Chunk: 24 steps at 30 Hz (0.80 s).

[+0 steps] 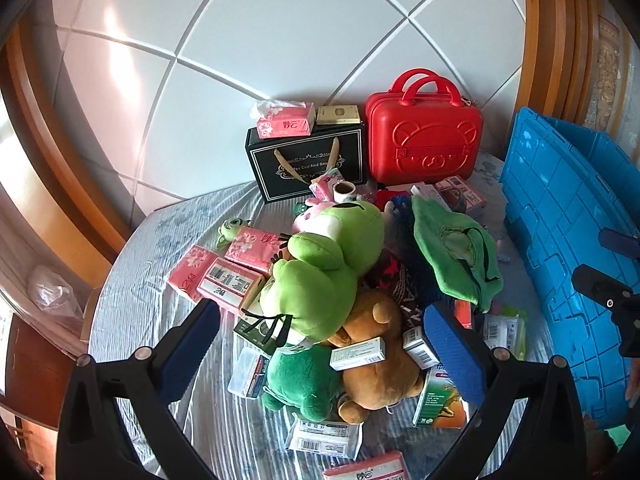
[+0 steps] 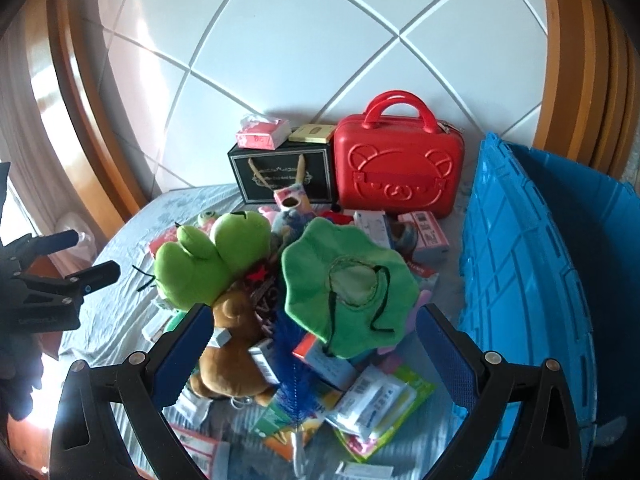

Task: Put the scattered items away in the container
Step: 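Grasp the green plush frog with the left tool while the right tool grasps the green plush hat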

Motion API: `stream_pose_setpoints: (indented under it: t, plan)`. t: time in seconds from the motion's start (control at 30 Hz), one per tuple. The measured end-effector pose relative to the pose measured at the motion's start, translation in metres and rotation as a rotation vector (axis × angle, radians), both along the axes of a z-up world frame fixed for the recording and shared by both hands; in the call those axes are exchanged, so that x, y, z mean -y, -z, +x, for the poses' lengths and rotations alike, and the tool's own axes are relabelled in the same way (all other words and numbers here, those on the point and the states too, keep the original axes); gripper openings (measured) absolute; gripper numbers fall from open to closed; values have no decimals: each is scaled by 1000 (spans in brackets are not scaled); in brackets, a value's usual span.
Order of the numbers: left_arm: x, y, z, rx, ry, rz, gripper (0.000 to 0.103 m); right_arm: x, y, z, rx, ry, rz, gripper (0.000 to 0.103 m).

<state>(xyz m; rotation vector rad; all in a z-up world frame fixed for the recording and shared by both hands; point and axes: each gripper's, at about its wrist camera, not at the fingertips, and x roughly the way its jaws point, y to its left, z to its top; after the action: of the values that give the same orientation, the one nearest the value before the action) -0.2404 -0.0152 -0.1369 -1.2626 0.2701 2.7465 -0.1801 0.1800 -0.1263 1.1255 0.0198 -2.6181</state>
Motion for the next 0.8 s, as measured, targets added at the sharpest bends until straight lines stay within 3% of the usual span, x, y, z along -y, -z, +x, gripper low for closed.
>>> stream_pose_setpoints:
  t: [0.33, 0.8]
  plan:
    - [30, 51, -31, 63, -18, 19, 103, 32, 69, -40, 101, -8, 73, 102]
    - [44, 111, -75, 154, -31, 2, 103, 53, 156, -90, 211, -21, 265, 100]
